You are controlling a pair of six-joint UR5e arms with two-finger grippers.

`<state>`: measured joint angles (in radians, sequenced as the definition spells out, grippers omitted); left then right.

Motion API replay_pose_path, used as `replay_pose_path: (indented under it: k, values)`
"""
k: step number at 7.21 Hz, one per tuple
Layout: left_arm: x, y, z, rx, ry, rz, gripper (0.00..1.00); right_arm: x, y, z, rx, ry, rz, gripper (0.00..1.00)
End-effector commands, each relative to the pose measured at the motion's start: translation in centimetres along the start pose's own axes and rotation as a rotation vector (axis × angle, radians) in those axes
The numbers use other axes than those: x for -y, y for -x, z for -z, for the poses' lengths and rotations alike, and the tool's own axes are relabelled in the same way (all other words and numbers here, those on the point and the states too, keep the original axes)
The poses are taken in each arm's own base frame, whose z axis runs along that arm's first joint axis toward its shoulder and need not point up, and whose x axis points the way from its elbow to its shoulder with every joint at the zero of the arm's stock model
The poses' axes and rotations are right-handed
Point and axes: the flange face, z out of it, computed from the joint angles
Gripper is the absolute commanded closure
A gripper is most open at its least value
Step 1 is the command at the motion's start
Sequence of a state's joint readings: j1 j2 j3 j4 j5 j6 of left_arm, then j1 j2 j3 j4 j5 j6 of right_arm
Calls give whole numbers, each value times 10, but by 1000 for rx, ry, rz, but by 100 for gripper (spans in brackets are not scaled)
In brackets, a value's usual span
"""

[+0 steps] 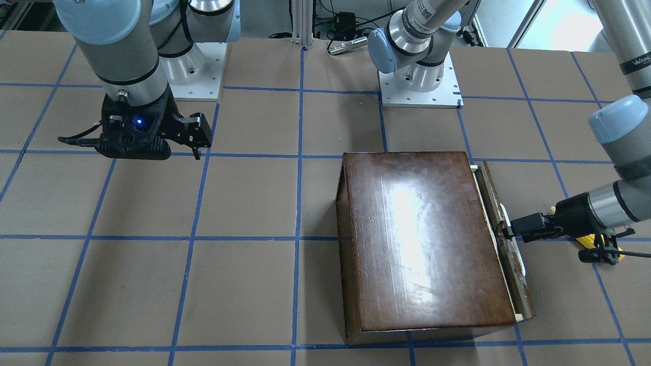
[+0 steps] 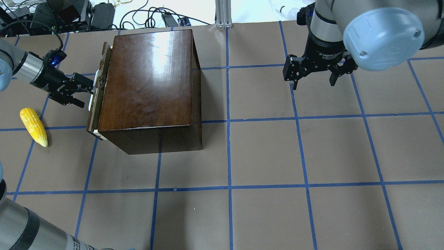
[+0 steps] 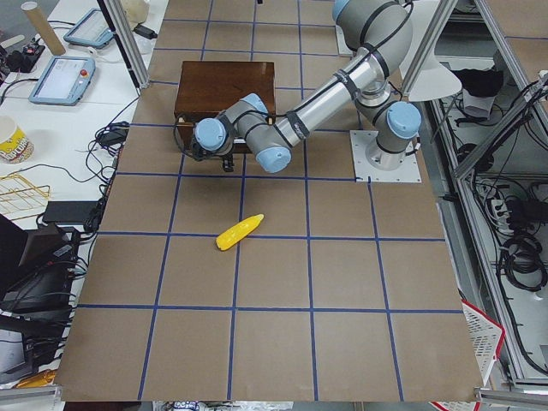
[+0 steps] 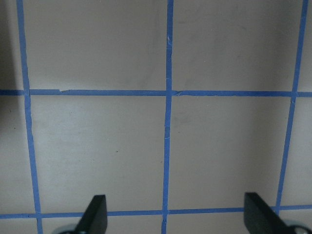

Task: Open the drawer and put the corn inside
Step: 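Pull the drawer handle outward with the left gripper, opening the drawer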

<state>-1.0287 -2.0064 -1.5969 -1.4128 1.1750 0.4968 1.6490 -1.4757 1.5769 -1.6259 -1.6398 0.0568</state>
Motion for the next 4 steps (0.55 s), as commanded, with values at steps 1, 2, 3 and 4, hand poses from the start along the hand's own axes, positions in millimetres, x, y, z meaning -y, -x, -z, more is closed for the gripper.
replay_pose_path:
  k: [1,2,3,4]
  values:
    - [1,4,7,5,-11,4,0,0,0,0,0,0,0,0]
    - [0,12,11,3,-16,3,0,0,0,0,0,1,0,0]
    - [0,13,12,3,-17,-22,0,0,0,0,0,0,0,0]
    - [2,15,11,3,-17,-22,0,0,0,0,0,0,0,0]
